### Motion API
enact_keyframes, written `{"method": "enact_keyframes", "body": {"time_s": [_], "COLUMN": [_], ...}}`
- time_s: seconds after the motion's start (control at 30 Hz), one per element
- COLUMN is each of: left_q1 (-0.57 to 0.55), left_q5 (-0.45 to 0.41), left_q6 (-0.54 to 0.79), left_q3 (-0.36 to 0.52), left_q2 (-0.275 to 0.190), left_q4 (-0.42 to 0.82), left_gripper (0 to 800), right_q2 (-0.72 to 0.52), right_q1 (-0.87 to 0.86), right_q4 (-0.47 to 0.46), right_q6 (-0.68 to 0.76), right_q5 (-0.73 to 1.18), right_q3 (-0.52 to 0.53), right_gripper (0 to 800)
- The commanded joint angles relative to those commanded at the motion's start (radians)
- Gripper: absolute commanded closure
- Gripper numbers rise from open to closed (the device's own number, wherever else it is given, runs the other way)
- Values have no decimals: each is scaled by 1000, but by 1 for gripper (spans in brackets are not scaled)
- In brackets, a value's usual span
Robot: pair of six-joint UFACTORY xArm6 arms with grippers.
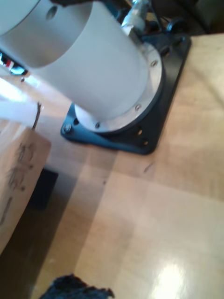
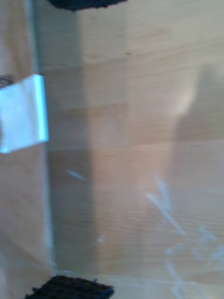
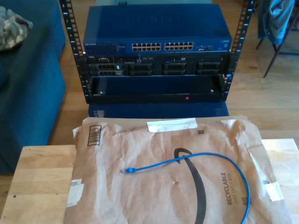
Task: Grab the cable and plug it in
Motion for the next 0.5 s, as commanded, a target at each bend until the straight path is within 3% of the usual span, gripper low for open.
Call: {"method": "enact_keyframes", "body": {"time_s": [0.2,0.33,0.5], "left_q1": [-110,-170,-190], "left_q5": [-2,2,9], "left_q6": [-80,-109,-109], "left_q3": [-15,-46,-86], "left_q2": [3,9,38], "left_q4": [-9,-80,-190], "left_gripper": [0,0,0], "right_q2": [0,44,103], "right_q1": [236,368,431], "right_q4": [2,25,227], "right_q6": [221,318,336], "right_q5": [38,38,38], "right_q3": [-40,-80,-140], "right_gripper": [4,4,4]}}
